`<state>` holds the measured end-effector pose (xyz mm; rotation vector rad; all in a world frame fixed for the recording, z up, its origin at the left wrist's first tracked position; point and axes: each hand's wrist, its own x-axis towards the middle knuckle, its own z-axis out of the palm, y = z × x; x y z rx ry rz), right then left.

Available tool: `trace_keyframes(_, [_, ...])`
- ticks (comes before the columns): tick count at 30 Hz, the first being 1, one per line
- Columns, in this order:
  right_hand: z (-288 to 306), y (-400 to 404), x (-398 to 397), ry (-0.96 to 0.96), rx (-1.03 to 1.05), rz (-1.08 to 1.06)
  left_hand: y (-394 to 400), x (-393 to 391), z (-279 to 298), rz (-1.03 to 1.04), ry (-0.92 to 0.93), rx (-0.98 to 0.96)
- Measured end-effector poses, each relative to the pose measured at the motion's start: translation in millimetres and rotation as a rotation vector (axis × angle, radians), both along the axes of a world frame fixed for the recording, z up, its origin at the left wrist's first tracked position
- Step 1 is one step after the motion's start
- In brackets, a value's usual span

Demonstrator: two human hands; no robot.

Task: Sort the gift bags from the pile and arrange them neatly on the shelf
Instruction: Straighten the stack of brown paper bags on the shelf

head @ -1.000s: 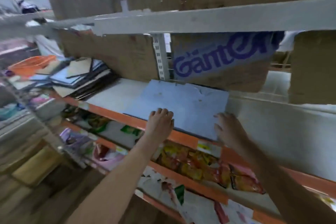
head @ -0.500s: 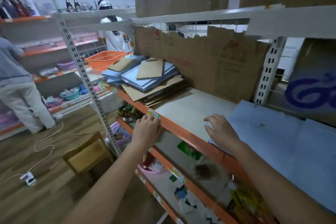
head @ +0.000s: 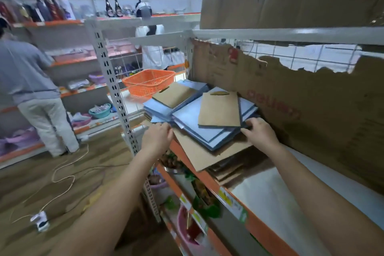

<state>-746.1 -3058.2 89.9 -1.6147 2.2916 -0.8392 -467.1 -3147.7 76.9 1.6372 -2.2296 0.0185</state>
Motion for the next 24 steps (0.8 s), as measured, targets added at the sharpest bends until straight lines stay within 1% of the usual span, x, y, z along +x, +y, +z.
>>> trace_keyframes(3, [-4,-55,2,-0.006,0.039,-0.124,-66,3,10,0.000,0.186,0.081])
trace_keyframes(5, [-13,-83,4,-0.018,0.059,-0.194,-107,1,16,0.025,0.388,0.224])
trace_keyframes(7, [-23,-104,10,-0.038,0.077,-0.271,-152,-2,17,0.100,0.658,0.402])
trace_keyframes(9, [-30,-118,13,-0.073,0.096,-0.350,-190,-2,19,0.167,1.031,0.653])
trace_keyframes(10, [-31,-121,14,-0.106,0.108,-0.387,-208,-1,19,0.182,1.181,0.769])
trace_keyframes(13, [-29,-127,14,-0.195,0.135,-0.452,-242,4,25,0.198,1.422,1.049])
trace_keyframes(15, [-26,-127,17,-0.226,0.136,-0.499,-259,4,28,0.183,1.505,1.177])
trace_keyframes(17, [-23,-127,20,-0.258,0.135,-0.548,-275,-2,29,0.173,1.516,1.233])
trace_keyframes(21, [-20,-128,28,-0.268,0.112,-0.620,-289,-19,33,0.201,1.494,1.288])
trace_keyframes(24, [-17,-129,36,-0.276,0.058,-0.671,-294,-33,40,0.137,1.523,1.282])
